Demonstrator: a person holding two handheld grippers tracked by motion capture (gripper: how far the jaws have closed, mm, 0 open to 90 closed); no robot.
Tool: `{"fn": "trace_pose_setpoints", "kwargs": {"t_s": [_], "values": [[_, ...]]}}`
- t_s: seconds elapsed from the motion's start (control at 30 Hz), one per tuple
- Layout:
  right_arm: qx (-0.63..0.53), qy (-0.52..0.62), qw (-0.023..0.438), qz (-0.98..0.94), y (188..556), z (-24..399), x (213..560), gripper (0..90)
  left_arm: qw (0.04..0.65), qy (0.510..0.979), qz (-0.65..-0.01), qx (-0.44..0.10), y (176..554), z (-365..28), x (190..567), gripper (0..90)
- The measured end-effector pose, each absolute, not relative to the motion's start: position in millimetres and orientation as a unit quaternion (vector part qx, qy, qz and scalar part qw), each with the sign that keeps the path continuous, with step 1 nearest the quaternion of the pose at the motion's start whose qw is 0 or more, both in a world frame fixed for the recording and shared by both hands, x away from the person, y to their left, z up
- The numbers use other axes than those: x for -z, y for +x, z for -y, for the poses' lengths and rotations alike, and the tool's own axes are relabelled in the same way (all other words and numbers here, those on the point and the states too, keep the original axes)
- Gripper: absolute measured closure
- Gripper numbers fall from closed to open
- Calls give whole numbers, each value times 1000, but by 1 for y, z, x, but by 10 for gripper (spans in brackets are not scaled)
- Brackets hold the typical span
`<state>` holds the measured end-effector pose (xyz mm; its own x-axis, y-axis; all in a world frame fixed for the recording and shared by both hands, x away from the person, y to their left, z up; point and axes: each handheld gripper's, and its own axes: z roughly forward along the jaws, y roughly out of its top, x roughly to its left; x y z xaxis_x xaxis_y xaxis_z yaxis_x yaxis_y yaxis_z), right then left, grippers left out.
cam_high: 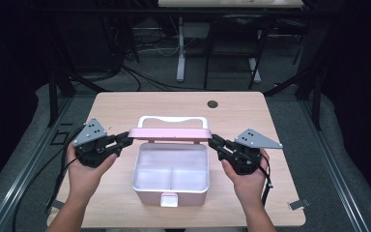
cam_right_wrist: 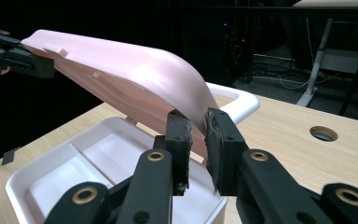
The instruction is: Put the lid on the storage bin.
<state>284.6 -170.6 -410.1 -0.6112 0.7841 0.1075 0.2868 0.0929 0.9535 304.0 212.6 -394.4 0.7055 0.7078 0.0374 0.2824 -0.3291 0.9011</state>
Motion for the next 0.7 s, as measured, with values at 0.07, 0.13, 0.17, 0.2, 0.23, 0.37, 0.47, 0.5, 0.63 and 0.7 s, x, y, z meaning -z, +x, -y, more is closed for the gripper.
{"fn": "trace_pose_setpoints", "kwargs": {"t_s": [0.07,0.13,0.17,0.2,0.23,0.37,0.47,0.5,0.63,0.7], "values": [[-556,379,222,-706,283,170,411,793,492,784,-314,-212,302,-215,396,785],[-557,377,221,-706,282,171,411,790,494,783,-313,-209,300,-216,397,784],[-554,379,216,-709,282,171,411,788,495,783,-313,-209,300,-216,397,783],[-555,378,213,-710,281,172,412,788,496,782,-313,-211,300,-215,397,782],[-559,377,213,-707,281,172,412,789,495,784,-312,-210,299,-216,397,780],[-555,373,213,-712,278,172,412,789,493,785,-309,-213,297,-216,398,779],[-552,373,214,-714,276,171,412,787,493,786,-309,-211,295,-216,399,781],[-548,371,215,-718,274,171,413,783,492,786,-310,-211,293,-216,400,779],[-544,371,208,-723,271,172,414,781,483,793,-305,-213,288,-215,402,774],[-540,370,205,-728,270,172,414,781,483,794,-305,-209,286,-216,402,773]]}}
